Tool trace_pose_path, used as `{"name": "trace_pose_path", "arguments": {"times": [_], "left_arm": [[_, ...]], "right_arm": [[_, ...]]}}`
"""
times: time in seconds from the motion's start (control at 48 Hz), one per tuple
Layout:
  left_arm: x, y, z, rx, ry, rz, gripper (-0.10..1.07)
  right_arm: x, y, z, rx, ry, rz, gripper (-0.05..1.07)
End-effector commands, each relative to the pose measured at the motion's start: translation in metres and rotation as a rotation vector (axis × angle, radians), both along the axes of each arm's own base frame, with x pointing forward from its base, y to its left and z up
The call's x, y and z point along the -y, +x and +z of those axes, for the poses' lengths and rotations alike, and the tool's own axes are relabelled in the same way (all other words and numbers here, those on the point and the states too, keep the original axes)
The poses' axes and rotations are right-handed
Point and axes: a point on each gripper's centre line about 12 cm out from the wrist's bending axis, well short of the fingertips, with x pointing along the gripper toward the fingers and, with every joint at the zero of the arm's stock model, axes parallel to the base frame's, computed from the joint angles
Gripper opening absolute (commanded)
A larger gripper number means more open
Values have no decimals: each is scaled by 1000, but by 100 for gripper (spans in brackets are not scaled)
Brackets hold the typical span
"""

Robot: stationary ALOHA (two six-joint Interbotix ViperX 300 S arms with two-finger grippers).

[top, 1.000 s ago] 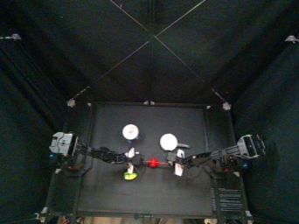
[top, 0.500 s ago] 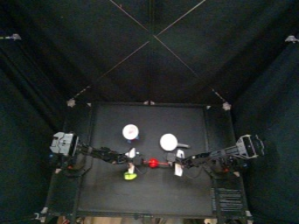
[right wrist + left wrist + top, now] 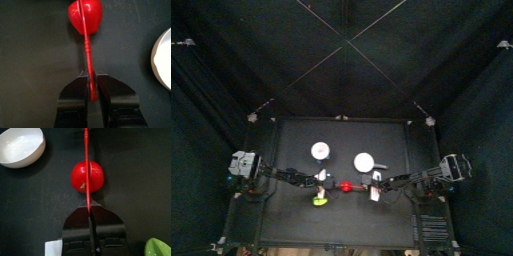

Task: Cut apple

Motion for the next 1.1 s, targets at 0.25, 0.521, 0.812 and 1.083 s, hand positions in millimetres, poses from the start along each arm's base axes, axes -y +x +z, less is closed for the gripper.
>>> {"name": "trace_pose_path", "arguments": {"times": [0.25,0.521,0.812,1.083], "left_arm": [[-1,5,4,12,-2,2,13],[-1,5,2,6,-3,3,13],[0,6,6,14,-4,1,13],[10,7,19,49,-4,-27,13]], "right_arm": [[2,8,5,30,12,-3,50],[3,9,0,21,16,-2,50],[3,10,5,38,19,-2,50],[-1,8,22,93,23,11,50]]}}
